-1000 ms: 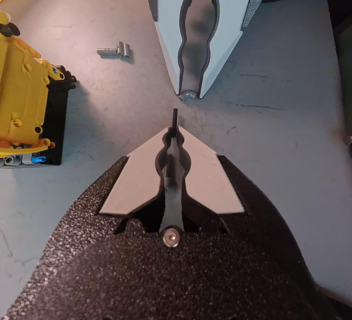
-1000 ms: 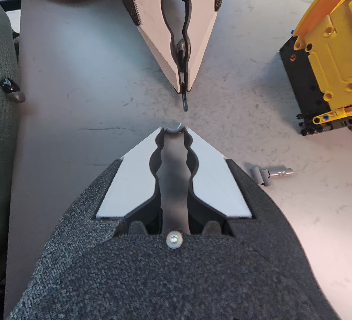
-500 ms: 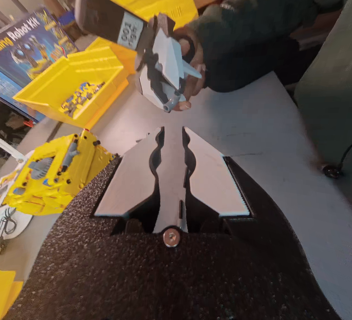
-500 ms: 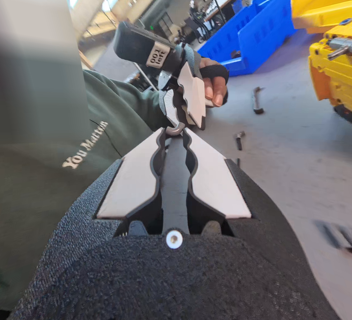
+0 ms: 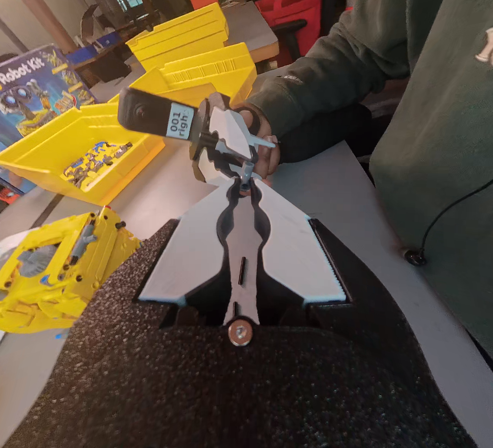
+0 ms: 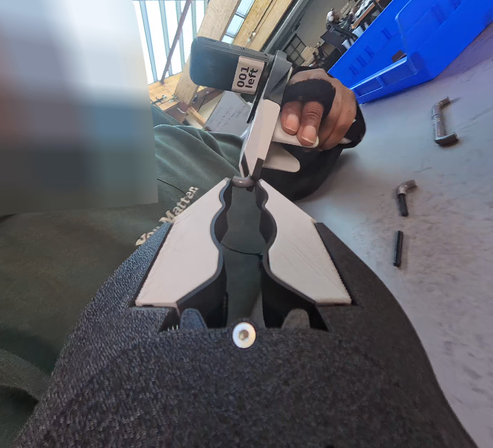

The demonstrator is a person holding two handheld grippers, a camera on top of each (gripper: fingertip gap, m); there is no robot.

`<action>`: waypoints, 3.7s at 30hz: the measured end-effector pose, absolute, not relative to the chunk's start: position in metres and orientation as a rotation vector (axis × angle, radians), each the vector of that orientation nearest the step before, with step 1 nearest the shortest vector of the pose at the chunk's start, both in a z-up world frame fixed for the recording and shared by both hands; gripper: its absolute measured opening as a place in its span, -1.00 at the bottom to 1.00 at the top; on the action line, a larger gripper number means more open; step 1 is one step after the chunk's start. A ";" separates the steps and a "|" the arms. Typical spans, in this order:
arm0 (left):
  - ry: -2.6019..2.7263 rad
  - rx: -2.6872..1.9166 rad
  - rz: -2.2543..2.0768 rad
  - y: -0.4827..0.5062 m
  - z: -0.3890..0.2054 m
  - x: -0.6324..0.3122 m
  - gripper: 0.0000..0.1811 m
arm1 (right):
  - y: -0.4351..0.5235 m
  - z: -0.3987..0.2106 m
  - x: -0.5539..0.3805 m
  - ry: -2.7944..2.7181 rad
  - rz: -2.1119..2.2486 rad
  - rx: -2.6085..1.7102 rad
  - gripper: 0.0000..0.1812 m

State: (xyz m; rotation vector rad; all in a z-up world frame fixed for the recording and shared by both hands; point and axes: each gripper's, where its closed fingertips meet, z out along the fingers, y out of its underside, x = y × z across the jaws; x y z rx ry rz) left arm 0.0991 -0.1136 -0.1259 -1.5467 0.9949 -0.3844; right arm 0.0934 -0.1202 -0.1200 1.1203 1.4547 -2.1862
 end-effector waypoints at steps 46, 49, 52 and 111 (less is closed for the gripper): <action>0.573 -1.880 -0.956 -0.097 -0.153 0.063 -0.90 | -0.066 -0.101 0.085 2.923 -2.332 1.243 -0.84; 0.785 -2.054 -0.524 -0.094 -0.196 0.046 -0.87 | -0.057 -0.121 0.084 2.969 -2.196 1.312 -0.84; 0.891 -2.131 -0.415 -0.096 -0.223 0.049 -0.87 | -0.058 -0.132 0.083 2.975 -2.124 1.330 -0.83; 0.672 -1.847 -0.744 -0.095 -0.144 0.074 -1.00 | -0.099 -0.177 0.069 2.750 -1.933 1.288 -0.85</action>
